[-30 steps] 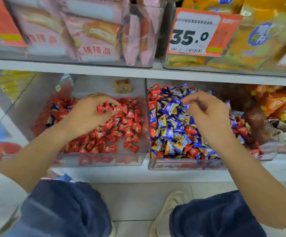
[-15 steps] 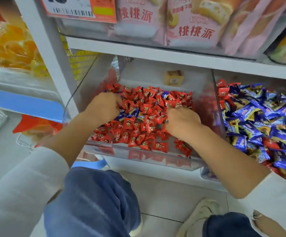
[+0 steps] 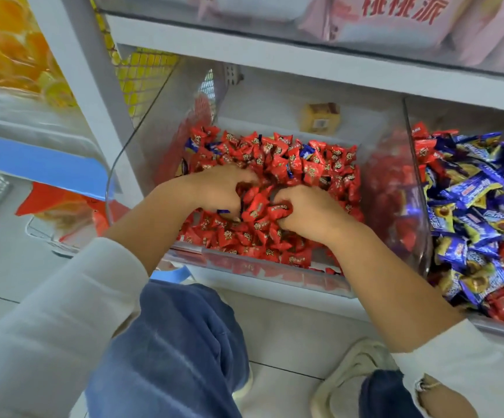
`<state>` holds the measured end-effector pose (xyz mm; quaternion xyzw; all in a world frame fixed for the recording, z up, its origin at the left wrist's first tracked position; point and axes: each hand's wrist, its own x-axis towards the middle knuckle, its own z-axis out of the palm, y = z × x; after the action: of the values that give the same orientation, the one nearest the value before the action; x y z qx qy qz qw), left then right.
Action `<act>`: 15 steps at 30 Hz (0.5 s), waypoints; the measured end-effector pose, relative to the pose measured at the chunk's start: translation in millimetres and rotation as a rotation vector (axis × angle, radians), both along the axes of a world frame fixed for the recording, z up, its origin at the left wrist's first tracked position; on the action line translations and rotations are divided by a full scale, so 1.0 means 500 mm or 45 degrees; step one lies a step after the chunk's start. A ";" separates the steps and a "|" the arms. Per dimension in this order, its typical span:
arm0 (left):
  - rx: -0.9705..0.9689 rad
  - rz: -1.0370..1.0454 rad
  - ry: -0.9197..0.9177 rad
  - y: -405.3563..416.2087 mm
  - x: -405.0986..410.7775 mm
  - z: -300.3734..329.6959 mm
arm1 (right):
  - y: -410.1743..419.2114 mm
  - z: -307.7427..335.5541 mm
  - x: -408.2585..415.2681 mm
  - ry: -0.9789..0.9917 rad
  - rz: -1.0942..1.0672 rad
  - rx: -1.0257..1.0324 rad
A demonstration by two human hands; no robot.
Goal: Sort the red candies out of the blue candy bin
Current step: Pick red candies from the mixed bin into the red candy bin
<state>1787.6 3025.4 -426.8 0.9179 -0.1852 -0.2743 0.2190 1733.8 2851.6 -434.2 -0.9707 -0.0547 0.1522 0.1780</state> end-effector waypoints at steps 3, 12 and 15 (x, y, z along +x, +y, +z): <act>0.043 0.032 -0.080 0.012 0.003 -0.002 | -0.012 -0.004 0.008 -0.042 -0.148 0.011; -0.029 0.229 -0.243 0.042 0.013 -0.011 | -0.022 0.005 0.012 -0.174 -0.356 0.031; 0.066 0.098 -0.166 0.040 0.009 -0.012 | -0.021 0.001 0.014 -0.167 -0.335 0.030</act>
<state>1792.3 3045.2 -432.6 0.9456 -0.1565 -0.2099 0.1930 1740.6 2841.4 -433.9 -0.9751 0.0598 0.0631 0.2038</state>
